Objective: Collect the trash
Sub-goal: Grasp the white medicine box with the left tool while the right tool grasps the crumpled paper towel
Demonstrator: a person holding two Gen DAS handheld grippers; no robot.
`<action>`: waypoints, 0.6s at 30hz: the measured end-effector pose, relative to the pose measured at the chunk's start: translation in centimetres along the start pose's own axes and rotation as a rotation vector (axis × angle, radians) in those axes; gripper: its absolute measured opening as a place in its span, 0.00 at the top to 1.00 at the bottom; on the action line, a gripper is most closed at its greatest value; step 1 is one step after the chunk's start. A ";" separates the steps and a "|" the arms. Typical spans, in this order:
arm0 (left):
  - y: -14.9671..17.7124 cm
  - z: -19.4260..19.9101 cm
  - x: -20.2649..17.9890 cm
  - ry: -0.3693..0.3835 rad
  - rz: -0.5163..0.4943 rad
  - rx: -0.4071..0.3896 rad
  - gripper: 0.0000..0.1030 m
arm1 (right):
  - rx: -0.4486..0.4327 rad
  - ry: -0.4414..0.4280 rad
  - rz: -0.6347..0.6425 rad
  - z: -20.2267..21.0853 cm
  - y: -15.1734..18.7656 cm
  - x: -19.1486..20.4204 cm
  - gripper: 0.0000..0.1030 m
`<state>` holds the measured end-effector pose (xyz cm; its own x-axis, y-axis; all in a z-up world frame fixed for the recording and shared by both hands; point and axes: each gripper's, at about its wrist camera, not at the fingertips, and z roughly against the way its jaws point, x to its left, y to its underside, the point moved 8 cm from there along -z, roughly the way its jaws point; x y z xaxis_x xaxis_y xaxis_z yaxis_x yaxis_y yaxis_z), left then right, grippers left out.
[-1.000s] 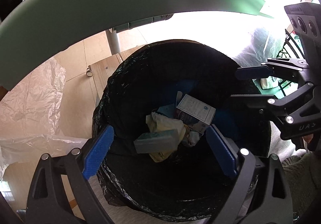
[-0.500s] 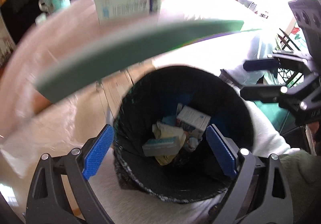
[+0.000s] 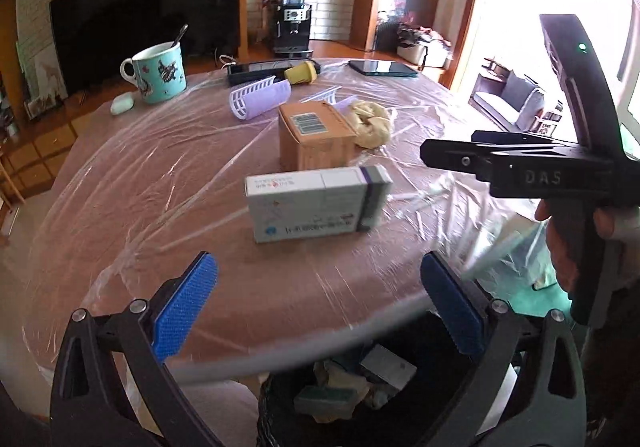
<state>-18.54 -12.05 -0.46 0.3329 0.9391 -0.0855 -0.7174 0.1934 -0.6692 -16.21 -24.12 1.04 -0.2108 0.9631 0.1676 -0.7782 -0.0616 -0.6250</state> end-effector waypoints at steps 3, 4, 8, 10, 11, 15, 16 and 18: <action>-0.6 -1.7 0.1 0.012 0.025 0.041 0.01 | 0.035 0.015 0.018 -2.2 -1.0 -0.2 0.04; -0.5 -2.0 -0.1 0.023 0.027 0.049 0.01 | 0.044 0.023 0.026 -2.8 -1.2 -0.3 0.04; -1.0 -3.3 -0.5 0.014 0.023 0.059 0.01 | 0.069 0.028 0.040 -4.7 -1.8 -0.3 0.04; -1.2 -3.7 -0.5 0.008 0.027 0.063 0.01 | 0.080 0.020 0.042 -5.5 -2.0 -0.2 0.04; -1.3 -4.0 -0.5 0.007 0.027 0.068 0.01 | 0.085 0.021 0.043 -5.7 -2.0 -0.2 0.04; -1.8 -4.7 -0.3 0.001 0.036 0.078 0.01 | 0.102 0.026 0.052 -7.0 -2.6 0.1 0.04; -1.8 -4.8 -0.3 0.001 0.039 0.080 0.01 | 0.105 0.027 0.054 -7.3 -2.7 0.2 0.04; -2.1 -5.1 -0.4 0.000 0.041 0.082 0.01 | 0.116 0.034 0.063 -7.9 -2.9 0.4 0.08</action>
<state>-14.05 -14.25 -2.82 0.3019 0.9468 -0.1116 -0.7785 0.1773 -0.6021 -9.37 -21.51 -3.08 -0.2425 0.9646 0.1037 -0.8277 -0.1500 -0.5408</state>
